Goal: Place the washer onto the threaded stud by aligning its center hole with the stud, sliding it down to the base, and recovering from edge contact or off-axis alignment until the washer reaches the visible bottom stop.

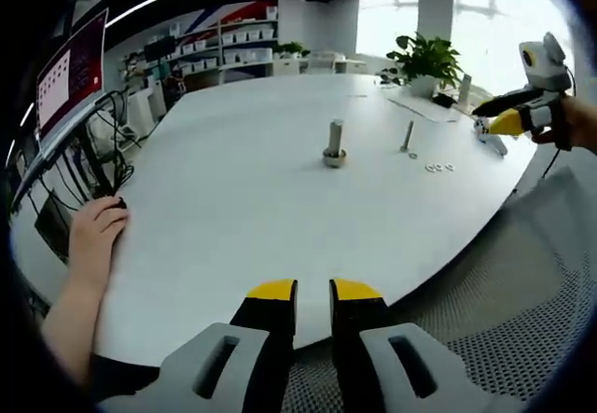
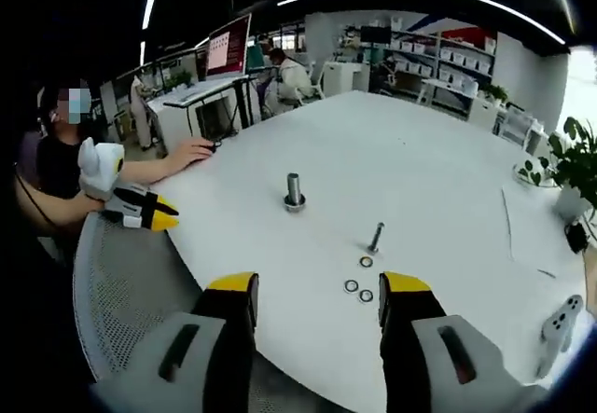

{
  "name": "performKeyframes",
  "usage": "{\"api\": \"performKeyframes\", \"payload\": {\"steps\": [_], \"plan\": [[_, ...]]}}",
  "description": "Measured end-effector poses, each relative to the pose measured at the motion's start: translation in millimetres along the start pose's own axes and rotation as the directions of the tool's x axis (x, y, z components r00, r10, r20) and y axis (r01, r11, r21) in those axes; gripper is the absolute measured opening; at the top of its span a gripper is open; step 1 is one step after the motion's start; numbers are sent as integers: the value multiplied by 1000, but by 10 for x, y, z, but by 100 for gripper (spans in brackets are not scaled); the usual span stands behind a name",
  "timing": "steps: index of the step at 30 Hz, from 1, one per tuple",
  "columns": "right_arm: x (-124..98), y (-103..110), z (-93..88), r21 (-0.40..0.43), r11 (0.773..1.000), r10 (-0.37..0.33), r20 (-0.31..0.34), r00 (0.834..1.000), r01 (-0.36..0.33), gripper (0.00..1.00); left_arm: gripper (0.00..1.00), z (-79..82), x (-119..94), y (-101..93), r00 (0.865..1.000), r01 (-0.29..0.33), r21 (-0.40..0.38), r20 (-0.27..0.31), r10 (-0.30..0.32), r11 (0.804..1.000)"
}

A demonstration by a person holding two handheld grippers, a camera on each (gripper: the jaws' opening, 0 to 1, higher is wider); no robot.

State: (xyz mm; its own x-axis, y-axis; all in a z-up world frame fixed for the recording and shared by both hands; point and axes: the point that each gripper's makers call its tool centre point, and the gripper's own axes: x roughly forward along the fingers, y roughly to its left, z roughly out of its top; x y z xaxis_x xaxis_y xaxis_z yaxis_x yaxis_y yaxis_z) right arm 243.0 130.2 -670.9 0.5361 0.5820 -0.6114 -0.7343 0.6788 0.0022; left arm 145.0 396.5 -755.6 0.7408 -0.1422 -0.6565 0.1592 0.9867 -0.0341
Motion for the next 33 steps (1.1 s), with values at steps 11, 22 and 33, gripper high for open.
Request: {"api": "performKeyframes", "payload": {"steps": [11, 22, 33], "plan": [[-283, -301, -585, 193, 958, -217, -5, 976, 214, 55, 16, 32, -4, -8, 1000, 6, 22, 15, -6, 1000], [-113, -180, -809, 225, 951, -212, -31, 977, 214, 54, 13, 10, 4, -30, 1000, 23, 10, 3, -23, 1000], [-6, -119, -869, 225, 966, -121, -30, 992, 125, 53, 10, 31, 0, 14, 1000, -3, -28, 21, 4, 1000]]}}
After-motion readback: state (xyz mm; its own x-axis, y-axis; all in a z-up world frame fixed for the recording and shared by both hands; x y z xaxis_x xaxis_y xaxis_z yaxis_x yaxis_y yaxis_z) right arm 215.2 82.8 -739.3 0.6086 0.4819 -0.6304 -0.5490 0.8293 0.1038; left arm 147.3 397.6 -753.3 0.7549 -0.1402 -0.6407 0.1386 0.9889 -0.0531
